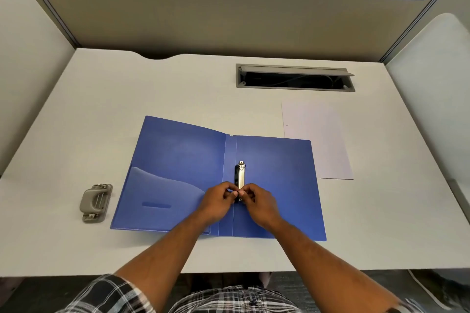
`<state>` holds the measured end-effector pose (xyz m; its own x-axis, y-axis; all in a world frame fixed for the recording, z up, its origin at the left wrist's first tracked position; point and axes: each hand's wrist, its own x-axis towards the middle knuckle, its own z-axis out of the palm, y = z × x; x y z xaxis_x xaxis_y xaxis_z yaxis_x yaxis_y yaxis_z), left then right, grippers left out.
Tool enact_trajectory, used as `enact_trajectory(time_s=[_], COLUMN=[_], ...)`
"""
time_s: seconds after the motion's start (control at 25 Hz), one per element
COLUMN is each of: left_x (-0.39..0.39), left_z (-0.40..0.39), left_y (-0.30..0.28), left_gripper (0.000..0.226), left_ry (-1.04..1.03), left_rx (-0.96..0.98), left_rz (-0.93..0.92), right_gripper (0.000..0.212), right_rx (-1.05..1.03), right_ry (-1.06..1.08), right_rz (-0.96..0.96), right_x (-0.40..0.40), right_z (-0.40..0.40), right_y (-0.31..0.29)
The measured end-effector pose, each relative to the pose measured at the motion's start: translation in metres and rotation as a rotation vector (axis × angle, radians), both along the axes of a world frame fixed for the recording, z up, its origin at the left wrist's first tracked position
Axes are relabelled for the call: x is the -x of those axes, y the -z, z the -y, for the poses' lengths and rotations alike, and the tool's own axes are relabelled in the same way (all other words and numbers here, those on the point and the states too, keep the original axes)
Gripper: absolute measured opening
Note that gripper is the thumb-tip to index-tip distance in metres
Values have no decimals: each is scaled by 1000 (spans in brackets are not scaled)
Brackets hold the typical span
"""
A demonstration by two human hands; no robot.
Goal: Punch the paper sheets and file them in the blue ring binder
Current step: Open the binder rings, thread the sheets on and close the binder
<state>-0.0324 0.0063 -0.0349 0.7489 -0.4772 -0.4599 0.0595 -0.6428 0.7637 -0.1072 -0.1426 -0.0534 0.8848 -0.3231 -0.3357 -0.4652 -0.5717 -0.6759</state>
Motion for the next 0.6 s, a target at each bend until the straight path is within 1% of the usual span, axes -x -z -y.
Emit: enact_trajectory(time_s=[0.12,0.2,0.28,0.32,0.4,0.48,0.6], left_x=[-1,-1,-3,-4,-6,-7,-7], left_z=[0,1,4,5,6,6,5], left_y=[5,5,4,5,8,12,14], left_gripper=[13,19,22,24,27,25,23], left_ry=[82,186,237,245,222,173,126], left_rx=[-30,-109,-162,-164,-120,-50,25], left_rz=[43,115,152,145,65,-25,-84], right_gripper=[21,22,24,25,25,25,25], right_rx=[13,9,-9,-16,-24,-37,-70], right_ry=[-20,-28,-35,-42,-65,-76,-75], right_rz=[3,6,11,13,16,19,10], right_x=[2,4,5,6,5,5,4], right_z=[-1,-2,-1,-1,0,2,3], right_y=[2,5,9,10,11,12,14])
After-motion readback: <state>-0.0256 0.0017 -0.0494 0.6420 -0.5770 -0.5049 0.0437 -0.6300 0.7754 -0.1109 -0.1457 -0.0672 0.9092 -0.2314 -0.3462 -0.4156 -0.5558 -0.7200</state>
